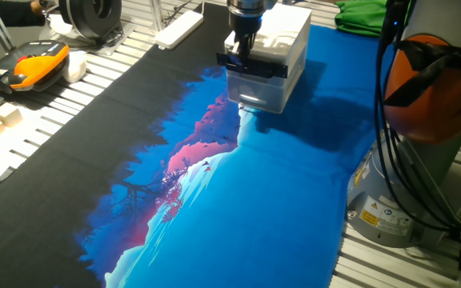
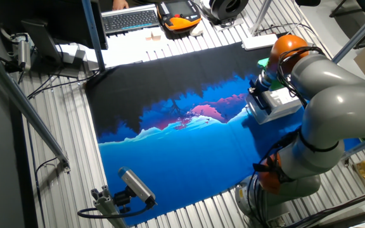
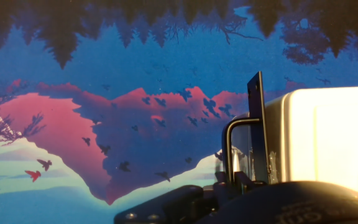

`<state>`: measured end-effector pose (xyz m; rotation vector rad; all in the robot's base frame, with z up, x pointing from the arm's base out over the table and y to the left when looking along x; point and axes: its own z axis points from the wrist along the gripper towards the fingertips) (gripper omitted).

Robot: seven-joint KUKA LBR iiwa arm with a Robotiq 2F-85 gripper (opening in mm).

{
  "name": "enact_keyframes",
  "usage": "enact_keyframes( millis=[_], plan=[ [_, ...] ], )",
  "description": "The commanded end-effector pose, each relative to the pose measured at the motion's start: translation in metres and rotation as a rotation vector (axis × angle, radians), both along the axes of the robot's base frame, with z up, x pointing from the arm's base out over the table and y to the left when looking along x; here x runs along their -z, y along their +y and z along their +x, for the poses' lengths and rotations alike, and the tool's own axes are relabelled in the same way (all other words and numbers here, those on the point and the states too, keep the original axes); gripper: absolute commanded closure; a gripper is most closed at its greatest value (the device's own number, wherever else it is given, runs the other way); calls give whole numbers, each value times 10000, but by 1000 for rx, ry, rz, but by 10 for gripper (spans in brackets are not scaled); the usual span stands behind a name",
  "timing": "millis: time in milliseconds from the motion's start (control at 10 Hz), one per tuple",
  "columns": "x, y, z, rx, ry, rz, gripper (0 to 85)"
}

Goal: Grasp the handle and close the drawer

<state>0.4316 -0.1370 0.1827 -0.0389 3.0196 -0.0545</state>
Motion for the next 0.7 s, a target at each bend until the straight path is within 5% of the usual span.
enact_keyframes(
  millis=[0,600],
  plan=[
    [1,1,-1,0,0,-1,680],
    [-88,-2,-1,3,0,21,680]
  ],
)
